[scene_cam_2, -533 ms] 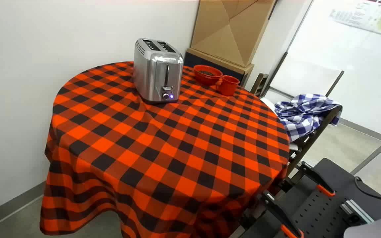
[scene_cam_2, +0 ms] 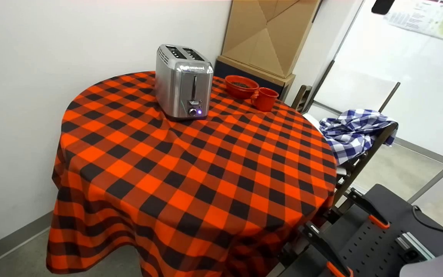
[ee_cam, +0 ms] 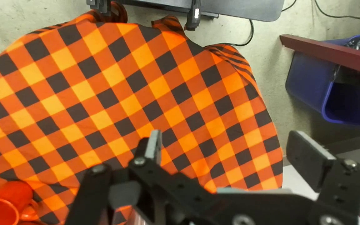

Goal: Turn off the toaster

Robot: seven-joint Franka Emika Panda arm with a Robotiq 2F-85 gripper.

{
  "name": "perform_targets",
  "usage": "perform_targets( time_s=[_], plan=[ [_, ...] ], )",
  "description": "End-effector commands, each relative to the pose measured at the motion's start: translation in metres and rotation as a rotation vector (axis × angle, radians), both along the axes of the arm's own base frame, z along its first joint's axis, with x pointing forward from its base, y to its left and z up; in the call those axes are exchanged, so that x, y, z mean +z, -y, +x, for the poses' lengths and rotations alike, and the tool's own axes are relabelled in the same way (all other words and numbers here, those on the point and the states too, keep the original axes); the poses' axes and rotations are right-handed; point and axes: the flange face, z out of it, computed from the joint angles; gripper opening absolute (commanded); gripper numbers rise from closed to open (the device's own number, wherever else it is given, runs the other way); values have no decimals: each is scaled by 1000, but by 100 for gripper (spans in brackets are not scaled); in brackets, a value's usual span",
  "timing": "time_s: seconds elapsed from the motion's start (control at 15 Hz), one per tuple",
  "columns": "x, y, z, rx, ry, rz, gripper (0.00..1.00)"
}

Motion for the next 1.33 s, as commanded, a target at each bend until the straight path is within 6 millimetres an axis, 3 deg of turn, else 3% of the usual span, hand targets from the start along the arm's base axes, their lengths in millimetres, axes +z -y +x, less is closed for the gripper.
perform_targets(
  time_s=[0.0, 0.27, 0.53, 0.87, 1.27],
  plan=[
    [-42, 48, 19, 44, -56, 58, 100],
    [-106, 96, 46, 41, -150, 66, 100],
    [-165, 118, 77, 12, -190, 35, 100],
    [-226, 123, 124, 7, -210, -20, 100],
    [-273, 108, 183, 142, -144, -120, 100]
  ],
)
